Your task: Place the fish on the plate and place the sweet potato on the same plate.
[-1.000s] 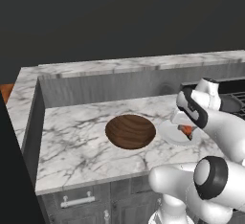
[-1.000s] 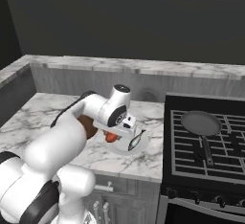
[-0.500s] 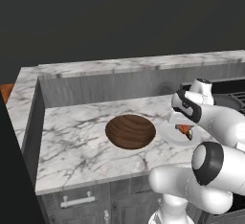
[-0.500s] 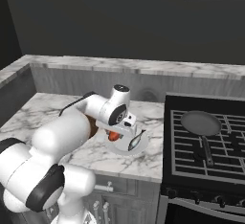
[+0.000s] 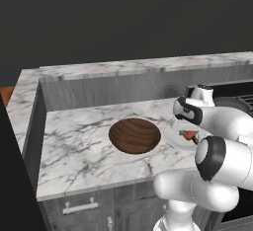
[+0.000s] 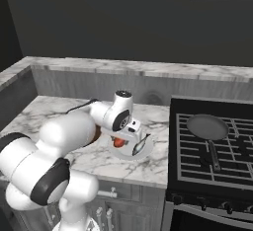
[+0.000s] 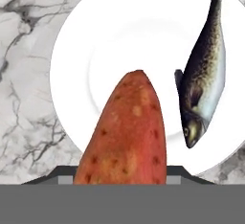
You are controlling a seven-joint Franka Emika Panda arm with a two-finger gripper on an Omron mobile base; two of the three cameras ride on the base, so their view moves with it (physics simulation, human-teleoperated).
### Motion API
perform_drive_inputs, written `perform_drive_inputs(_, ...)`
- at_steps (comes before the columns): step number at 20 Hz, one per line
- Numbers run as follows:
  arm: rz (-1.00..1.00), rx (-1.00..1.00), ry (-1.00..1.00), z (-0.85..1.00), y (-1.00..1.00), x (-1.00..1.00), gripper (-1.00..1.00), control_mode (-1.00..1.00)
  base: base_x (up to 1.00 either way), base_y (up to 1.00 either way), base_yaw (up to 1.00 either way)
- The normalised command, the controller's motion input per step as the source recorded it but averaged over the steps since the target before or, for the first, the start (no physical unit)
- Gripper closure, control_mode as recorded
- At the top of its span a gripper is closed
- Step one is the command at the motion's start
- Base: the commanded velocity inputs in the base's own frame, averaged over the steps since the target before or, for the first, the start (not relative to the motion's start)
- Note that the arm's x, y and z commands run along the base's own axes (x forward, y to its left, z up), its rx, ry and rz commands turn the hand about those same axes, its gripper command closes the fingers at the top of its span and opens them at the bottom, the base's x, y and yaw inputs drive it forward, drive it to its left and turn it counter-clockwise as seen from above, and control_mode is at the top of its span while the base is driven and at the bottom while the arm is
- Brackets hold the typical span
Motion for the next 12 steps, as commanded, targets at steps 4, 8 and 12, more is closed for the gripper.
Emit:
perform_drive_inputs(4,-0.06,-0.05,-0.01,-0.17,-0.03,0.14,1.0,-1.0,0.0,0.0,0.0)
perform_drive_inputs(8,-0.05,-0.05,-0.02,-0.13,0.0,0.24,1.0,-1.0,0.0,0.0,0.0)
perform_drive_inputs(12,-0.06,-0.06,-0.02,-0.18,0.0,0.21,1.0,-1.0,0.0,0.0,0.0)
